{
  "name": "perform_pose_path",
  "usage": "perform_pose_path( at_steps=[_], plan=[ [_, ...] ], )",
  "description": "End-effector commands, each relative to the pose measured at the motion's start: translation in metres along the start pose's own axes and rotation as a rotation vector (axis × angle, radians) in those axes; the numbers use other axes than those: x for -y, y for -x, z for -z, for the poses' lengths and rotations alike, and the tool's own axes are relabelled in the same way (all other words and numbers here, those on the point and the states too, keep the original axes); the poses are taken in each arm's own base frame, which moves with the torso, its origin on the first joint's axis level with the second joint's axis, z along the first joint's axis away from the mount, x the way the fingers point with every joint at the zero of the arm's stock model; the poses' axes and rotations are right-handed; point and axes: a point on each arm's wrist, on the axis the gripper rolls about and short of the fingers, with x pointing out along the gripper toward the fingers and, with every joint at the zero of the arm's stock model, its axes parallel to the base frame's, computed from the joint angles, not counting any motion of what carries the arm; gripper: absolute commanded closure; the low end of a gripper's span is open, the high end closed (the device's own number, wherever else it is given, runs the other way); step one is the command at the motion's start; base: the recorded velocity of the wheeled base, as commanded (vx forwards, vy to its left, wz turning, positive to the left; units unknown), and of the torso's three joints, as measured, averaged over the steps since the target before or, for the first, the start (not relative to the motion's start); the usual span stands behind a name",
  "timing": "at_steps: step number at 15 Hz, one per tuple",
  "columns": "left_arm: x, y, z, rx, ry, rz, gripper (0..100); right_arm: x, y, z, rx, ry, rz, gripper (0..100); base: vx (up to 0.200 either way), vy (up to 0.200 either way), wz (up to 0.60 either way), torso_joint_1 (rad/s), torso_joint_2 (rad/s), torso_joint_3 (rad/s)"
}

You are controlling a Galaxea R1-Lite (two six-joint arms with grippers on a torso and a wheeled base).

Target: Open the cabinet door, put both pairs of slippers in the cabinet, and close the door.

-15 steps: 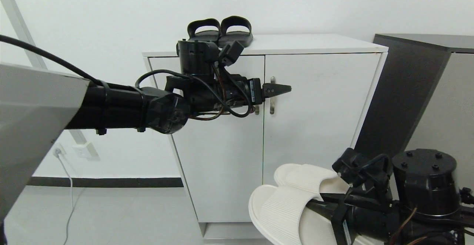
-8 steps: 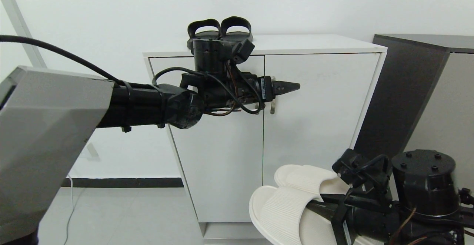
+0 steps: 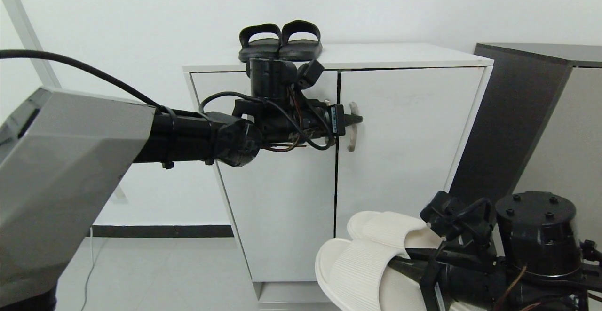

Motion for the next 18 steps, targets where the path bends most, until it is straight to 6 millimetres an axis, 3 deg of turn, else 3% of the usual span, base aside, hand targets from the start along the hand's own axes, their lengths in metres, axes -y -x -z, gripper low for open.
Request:
perform_pose_path(
  at_steps=[1,8,12,13,18],
  plan=[
    [0.015,0.016,-0.003,0.0,-0.002,0.013,100,-0.003,0.005,0.0,0.006,0.003,-0.061,100,0.0,0.0,0.0,0.0,0.0,0.0],
    [0.046,0.065,0.005,0.002,-0.006,0.027,100,-0.003,0.008,0.003,0.002,0.003,-0.084,100,0.0,0.0,0.0,0.0,0.0,0.0],
    [0.036,0.085,-0.002,0.024,0.001,-0.022,100,-0.003,0.007,0.003,0.001,0.004,-0.082,100,0.0,0.0,0.0,0.0,0.0,0.0],
    [0.032,0.085,-0.004,0.029,0.003,-0.03,100,-0.003,0.006,0.003,-0.001,0.003,-0.082,100,0.0,0.0,0.0,0.0,0.0,0.0],
    [0.006,0.047,-0.002,0.039,-0.002,-0.035,100,-0.003,0.007,0.003,-0.002,0.003,-0.08,100,0.0,0.0,0.0,0.0,0.0,0.0]
  ],
)
